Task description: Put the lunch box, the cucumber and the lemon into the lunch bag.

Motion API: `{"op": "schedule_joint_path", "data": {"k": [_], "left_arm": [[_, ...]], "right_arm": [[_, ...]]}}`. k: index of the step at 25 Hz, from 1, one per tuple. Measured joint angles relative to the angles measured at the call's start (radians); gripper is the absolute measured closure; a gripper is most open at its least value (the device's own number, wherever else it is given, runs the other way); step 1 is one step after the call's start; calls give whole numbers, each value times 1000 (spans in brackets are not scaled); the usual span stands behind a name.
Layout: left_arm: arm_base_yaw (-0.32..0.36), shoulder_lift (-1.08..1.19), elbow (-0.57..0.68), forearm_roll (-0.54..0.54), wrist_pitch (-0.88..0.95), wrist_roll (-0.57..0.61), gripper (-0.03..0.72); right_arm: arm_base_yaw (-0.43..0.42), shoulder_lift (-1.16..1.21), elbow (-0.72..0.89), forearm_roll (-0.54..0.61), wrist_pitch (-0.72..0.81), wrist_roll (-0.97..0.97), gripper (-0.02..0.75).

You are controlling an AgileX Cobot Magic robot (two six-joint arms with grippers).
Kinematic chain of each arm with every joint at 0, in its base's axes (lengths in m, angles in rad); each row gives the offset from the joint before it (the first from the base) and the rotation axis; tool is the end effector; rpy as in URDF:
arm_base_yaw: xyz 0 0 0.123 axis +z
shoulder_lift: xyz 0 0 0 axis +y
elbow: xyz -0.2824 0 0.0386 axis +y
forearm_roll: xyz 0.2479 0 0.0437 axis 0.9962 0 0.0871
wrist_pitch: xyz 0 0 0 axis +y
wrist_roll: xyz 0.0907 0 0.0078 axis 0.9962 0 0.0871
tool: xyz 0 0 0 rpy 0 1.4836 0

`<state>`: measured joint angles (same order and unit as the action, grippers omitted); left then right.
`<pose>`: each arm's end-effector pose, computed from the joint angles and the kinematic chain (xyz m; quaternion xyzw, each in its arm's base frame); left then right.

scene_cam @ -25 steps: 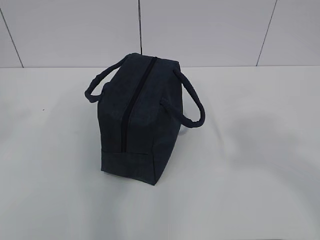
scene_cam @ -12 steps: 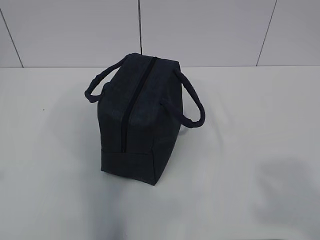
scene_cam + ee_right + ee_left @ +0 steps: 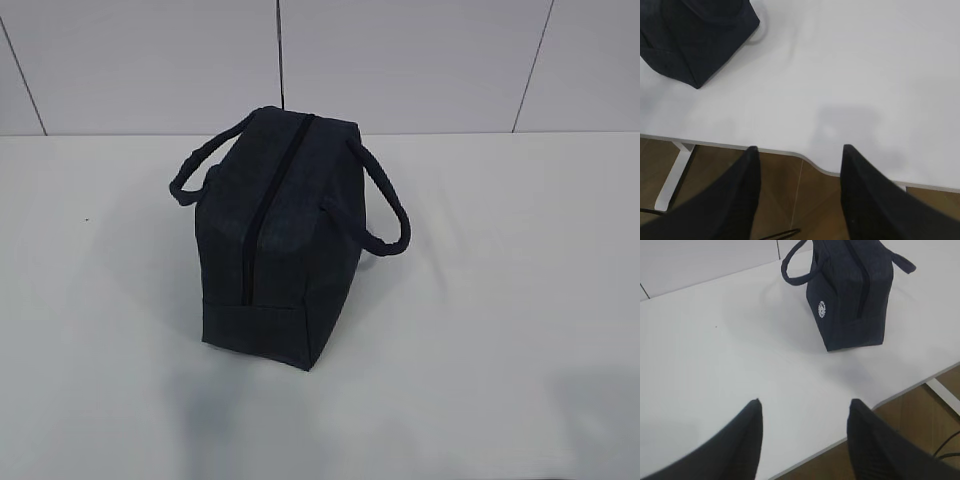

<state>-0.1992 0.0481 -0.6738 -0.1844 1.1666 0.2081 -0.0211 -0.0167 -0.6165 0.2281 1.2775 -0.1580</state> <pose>-0.0266 -0.0103 0.3168 0.1846 0.8241 -0.0886 0.5281 -0.0329 0.0204 0.2923 -0.0835 0.8649 0.0676 0.4903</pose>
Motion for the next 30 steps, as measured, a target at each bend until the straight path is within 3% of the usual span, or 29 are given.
{"op": "schedule_joint_path", "data": {"k": [9,30], "left_arm": [[0,-30,115,8,15,-2,307],[0,-31,145,25,-46,-2,328]], "right_arm": [[0,-2,74,-28,0,2,349],[0,-2,123,-97,-114,3,349]]}}
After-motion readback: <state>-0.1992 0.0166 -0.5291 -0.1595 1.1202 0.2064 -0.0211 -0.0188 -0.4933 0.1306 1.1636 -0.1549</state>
